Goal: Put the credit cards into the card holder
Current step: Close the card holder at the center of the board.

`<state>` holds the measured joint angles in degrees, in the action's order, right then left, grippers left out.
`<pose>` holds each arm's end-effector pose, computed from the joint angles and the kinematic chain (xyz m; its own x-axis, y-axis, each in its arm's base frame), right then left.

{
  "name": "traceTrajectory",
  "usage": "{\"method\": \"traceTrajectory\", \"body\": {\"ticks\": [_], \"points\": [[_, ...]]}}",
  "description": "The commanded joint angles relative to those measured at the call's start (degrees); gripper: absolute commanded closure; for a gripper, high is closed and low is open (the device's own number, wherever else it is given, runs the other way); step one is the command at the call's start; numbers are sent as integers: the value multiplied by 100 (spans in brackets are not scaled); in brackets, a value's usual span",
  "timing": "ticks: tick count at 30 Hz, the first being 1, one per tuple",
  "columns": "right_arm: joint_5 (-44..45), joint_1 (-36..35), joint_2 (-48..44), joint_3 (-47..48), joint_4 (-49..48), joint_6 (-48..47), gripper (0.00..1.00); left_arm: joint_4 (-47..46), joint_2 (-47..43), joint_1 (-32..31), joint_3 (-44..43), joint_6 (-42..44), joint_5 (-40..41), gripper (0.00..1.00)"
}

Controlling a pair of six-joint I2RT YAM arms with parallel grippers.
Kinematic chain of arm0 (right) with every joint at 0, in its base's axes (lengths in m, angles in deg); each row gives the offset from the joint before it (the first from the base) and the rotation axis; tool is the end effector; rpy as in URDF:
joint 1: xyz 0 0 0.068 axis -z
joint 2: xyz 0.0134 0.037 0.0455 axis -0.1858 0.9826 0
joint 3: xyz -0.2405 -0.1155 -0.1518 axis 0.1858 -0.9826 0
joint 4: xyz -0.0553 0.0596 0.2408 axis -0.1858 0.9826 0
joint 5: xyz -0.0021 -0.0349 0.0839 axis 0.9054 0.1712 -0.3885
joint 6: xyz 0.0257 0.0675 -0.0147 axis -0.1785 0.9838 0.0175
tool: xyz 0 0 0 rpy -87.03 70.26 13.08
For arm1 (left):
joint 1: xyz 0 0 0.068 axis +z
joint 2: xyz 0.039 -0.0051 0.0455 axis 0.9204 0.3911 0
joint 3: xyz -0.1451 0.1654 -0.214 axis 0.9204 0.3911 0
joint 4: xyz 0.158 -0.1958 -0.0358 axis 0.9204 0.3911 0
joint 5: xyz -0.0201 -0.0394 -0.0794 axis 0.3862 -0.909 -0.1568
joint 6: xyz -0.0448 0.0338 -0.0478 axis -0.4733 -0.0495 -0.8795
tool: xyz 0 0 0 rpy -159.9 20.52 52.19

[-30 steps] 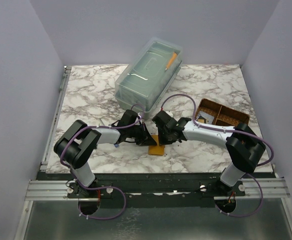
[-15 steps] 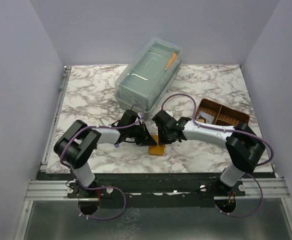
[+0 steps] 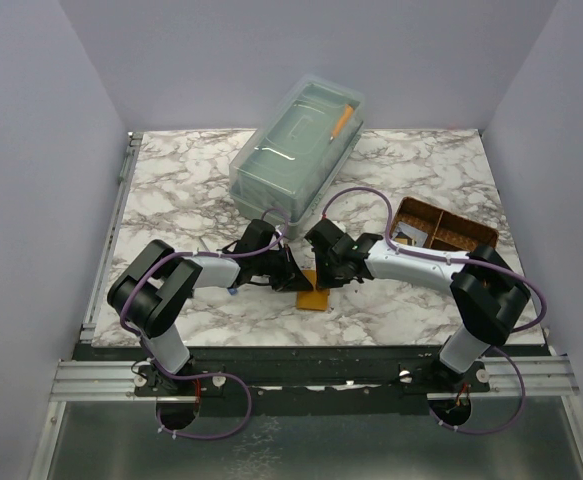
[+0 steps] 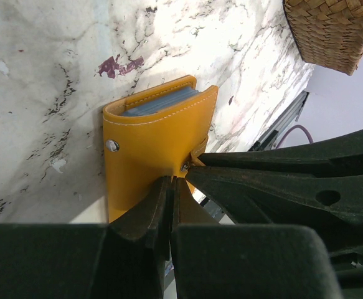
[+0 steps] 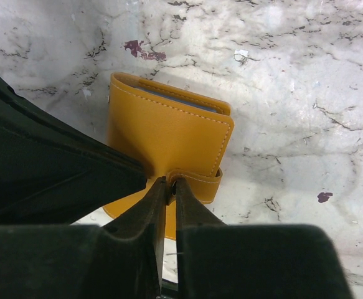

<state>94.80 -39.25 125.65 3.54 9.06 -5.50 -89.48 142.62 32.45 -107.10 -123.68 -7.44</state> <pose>0.2191 0.2509 0.1985 -0.9198 -0.0616 -0.3874 -0.1587 0.9616 0.2239 0.2441 -0.2103 0.1524 -0.9858 -0.1606 -0.0484 -0.0551 0.5826 -0.8109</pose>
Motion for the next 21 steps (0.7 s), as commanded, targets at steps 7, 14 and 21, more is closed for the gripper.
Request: {"method": "traceTrajectory", "body": {"ticks": [7, 14, 21], "points": [[-162, 62, -151, -62, -161, -3, 92, -37, 54, -22, 16, 157, 80, 98], [-229, 74, -159, -75, -111, 10, 87, -37, 65, -19, -3, 162, 64, 98], [-216, 74, -255, -141, -138, -5, 99, -37, 80, -26, -7, 162, 58, 98]]}}
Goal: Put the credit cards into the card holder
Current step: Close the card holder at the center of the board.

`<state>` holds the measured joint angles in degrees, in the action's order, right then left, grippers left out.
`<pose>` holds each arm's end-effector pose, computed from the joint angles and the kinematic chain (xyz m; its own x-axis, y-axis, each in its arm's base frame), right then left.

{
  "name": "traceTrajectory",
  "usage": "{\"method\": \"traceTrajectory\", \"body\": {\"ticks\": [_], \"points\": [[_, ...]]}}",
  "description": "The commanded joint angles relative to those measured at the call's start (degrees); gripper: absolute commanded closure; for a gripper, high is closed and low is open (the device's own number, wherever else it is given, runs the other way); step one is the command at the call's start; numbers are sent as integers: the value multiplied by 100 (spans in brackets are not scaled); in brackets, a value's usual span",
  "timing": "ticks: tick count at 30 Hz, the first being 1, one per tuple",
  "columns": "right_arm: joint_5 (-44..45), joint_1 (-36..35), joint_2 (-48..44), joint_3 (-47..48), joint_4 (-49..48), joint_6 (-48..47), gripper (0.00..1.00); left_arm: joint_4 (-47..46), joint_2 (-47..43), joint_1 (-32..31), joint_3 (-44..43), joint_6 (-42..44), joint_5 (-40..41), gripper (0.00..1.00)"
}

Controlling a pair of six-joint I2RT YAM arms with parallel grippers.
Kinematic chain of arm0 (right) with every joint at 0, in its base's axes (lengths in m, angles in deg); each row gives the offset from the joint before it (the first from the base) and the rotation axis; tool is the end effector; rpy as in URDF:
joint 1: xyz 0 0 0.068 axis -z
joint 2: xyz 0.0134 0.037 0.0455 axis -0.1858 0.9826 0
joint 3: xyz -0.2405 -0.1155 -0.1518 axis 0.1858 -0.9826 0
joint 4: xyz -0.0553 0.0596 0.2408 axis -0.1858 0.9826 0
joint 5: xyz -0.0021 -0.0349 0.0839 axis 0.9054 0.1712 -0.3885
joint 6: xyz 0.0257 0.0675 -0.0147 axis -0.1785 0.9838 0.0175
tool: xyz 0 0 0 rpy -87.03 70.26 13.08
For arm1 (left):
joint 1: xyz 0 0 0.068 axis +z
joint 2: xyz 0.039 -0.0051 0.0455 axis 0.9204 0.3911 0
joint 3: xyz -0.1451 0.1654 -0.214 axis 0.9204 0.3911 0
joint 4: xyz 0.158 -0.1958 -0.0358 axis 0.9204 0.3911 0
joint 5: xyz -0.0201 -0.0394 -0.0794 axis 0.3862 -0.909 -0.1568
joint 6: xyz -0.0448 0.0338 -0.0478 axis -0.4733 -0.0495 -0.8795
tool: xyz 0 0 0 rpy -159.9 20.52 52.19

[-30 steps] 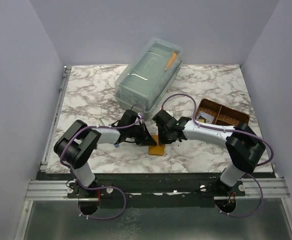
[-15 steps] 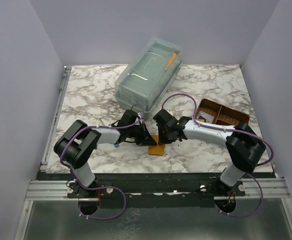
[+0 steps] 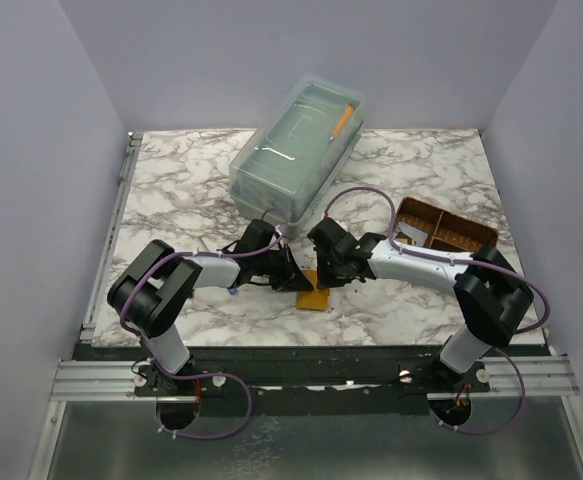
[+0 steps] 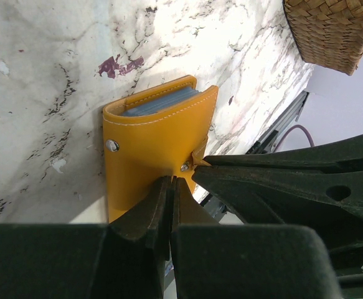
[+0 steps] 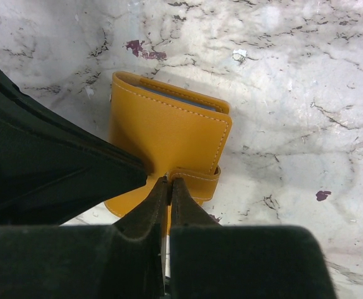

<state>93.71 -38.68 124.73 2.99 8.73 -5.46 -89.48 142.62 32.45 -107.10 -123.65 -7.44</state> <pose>0.2189 0.2475 0.2010 -0.9220 -0.0517 -0.3837 -0.1554 0.9571 0.2445 0.2441 -0.2103 0.1524 -0.9859 -0.1603 -0.0489 -0.0546 0.5827 -0.8108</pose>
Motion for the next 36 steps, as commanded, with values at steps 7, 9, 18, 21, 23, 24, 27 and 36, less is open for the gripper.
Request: {"method": "traceTrajectory", "body": {"ticks": [7, 9, 18, 21, 23, 24, 27, 36], "points": [[-168, 40, -169, -147, -148, -40, 98, -45, 88, -28, -4, 160, 58, 98], [-188, 53, -169, -138, -157, -38, 91, -45, 96, -37, -4, 158, 58, 98], [-179, 64, -252, -130, -139, -47, 90, -48, 106, -47, -22, 166, 49, 98], [-210, 68, -274, -144, -142, -47, 85, -47, 108, -47, -35, 175, 44, 98], [-219, 69, -266, -135, -140, -55, 82, -54, 126, -46, -38, 177, 40, 98], [-224, 69, -265, -139, -140, -56, 83, -50, 130, -50, -48, 176, 32, 98], [-220, 69, -257, -139, -164, -63, 86, -54, 132, -45, -65, 179, 22, 98], [-180, 69, -39, -28, 9, -156, 75, -54, 165, -56, -78, 183, 14, 98]]}}
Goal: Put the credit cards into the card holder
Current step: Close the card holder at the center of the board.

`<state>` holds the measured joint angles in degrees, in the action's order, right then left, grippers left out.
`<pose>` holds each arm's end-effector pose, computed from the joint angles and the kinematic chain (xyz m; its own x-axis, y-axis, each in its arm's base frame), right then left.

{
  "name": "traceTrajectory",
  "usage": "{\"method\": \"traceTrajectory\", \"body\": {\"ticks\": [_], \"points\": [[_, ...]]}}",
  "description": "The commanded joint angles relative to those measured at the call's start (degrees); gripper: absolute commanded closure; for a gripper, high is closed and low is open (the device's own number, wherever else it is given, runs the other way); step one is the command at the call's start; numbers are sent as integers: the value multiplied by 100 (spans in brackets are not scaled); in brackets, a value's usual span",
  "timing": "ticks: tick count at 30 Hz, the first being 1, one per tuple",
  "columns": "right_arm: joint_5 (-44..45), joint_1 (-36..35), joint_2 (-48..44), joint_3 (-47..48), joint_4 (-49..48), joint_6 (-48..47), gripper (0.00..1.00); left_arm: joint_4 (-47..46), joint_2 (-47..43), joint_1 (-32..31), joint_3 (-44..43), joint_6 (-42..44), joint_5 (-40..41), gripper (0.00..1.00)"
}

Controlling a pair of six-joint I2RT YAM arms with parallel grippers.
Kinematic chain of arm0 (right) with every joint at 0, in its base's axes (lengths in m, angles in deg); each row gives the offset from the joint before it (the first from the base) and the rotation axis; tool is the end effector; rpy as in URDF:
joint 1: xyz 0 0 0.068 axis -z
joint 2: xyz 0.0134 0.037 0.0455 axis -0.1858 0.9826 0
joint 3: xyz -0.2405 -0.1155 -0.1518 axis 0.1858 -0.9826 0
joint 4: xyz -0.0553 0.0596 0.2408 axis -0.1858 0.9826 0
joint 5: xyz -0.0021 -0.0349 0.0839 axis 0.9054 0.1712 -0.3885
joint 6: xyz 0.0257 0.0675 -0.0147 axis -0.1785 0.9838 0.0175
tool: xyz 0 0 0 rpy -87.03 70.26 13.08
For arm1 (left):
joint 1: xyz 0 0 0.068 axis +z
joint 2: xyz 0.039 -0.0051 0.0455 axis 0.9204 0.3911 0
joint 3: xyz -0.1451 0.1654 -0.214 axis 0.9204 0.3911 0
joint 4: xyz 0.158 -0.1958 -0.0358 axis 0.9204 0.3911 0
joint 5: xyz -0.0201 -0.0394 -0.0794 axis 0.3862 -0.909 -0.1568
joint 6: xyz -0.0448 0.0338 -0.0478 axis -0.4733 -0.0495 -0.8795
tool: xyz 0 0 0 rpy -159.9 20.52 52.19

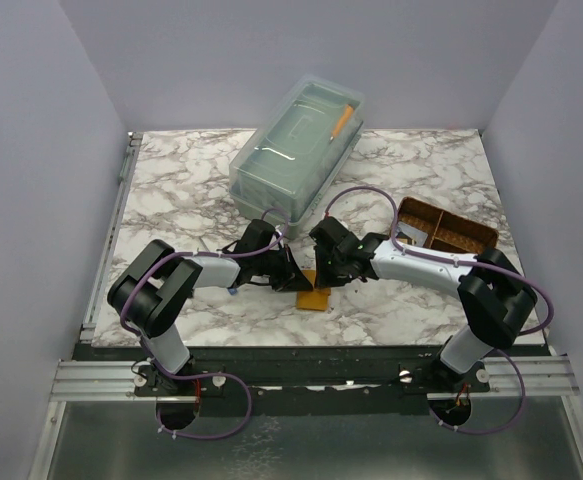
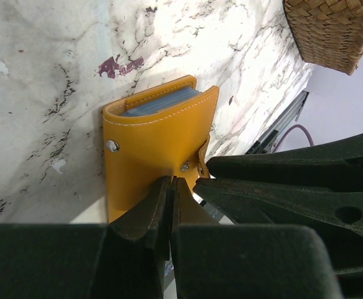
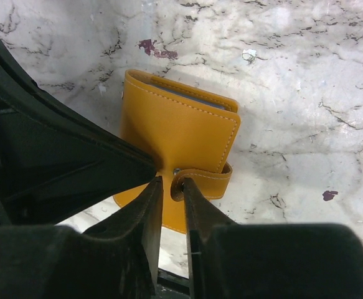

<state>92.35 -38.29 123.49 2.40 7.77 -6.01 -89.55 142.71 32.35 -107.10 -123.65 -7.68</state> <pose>0.2182 0.2454 0.2056 -0.9193 -0.0511 -0.3903 -0.1688 0.9469 0.2737 0.2437 -0.2109 0.1521 -0.9867 -0.1558 -0.0466 -0.0535 0.5812 -0.8120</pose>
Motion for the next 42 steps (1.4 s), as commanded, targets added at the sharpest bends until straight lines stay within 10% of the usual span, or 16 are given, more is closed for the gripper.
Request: {"method": "traceTrajectory", "body": {"ticks": [1, 9, 21, 29, 42], "points": [[-63, 30, 107, 41, 120, -113, 74, -48, 169, -44, -77, 191, 33, 98], [-133, 30, 113, -24, -18, -72, 96, -48, 176, -44, -101, 197, 20, 98], [38, 30, 46, -28, 19, -68, 100, -48, 190, -44, -96, 191, 13, 98], [564, -136, 264, 291, 710, -94, 67, -48, 196, -53, -118, 185, 11, 98], [452, -181, 510, 400, 477, -124, 64, -52, 212, -62, -121, 179, -6, 98]]}}
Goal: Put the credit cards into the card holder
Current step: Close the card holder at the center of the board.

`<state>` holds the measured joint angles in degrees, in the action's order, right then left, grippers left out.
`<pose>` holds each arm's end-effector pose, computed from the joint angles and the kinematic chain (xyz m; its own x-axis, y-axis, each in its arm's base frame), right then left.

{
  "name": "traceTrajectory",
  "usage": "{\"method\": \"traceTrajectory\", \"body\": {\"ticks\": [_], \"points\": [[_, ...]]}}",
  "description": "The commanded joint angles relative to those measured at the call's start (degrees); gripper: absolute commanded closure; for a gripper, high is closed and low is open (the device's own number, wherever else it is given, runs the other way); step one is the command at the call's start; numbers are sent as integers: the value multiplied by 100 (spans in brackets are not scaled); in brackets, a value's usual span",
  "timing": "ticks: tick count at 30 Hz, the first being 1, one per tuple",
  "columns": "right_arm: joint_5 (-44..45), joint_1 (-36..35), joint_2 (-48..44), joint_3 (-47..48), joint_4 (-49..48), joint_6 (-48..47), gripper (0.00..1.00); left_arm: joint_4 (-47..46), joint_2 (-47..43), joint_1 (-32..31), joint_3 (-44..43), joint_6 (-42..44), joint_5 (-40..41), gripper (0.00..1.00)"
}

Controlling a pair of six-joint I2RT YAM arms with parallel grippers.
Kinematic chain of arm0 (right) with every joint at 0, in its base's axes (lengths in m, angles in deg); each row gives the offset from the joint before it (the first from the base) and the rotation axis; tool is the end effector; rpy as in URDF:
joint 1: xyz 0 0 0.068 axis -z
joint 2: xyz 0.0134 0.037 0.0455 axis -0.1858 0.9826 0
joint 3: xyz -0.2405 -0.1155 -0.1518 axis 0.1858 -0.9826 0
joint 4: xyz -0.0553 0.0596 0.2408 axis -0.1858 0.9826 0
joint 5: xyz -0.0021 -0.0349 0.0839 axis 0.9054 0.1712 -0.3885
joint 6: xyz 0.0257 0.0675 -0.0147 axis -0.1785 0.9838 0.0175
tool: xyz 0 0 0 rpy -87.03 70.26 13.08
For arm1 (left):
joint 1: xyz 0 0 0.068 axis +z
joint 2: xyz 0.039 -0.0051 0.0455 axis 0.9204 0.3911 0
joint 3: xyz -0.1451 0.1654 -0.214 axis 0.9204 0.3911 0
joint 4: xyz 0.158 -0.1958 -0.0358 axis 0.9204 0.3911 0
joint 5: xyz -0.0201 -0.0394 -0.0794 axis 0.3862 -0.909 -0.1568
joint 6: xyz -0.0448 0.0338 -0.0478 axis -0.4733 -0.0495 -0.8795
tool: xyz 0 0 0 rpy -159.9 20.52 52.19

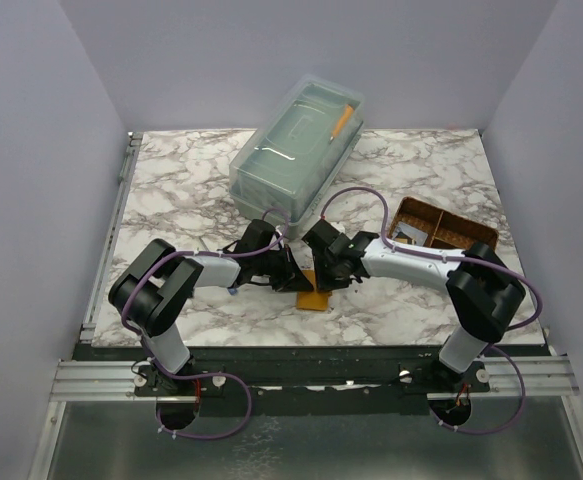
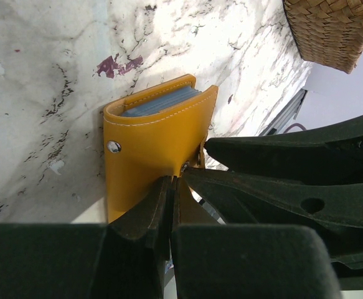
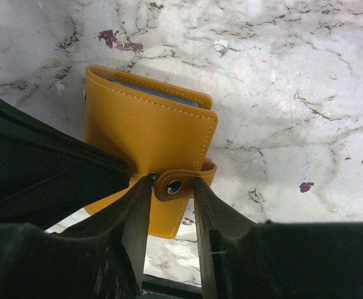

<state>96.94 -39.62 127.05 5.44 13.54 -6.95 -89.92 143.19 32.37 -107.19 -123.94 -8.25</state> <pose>0.2188 0.2504 0.1962 -0.9233 -0.1066 -0.3689 -0.1702 0.9748 0.1445 0.2443 -0.2119 0.1508 -0.9876 -0.1524 -0.0373 -0.0581 0.5762 -0.8153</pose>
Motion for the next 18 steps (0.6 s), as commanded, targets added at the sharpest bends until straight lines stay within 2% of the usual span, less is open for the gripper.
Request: {"method": "traceTrajectory", "body": {"ticks": [1, 5, 6, 15, 17, 18], "points": [[-75, -48, 180, 85, -155, -30, 65, -19, 163, -68, -118, 213, 51, 98], [-98, -48, 74, 16, -314, 23, 81, -19, 158, -64, -110, 223, 46, 98], [-73, -48, 28, 14, -321, 10, 82, -21, 155, -63, -103, 217, 42, 98], [-141, -48, -31, 57, -370, -26, 92, -39, 168, -72, -109, 222, 33, 98], [-210, -48, -75, 30, -424, -22, 91, -37, 169, -72, -109, 222, 33, 98], [-245, -48, -98, 19, -434, -7, 86, -37, 166, -72, -105, 223, 29, 98]]}}
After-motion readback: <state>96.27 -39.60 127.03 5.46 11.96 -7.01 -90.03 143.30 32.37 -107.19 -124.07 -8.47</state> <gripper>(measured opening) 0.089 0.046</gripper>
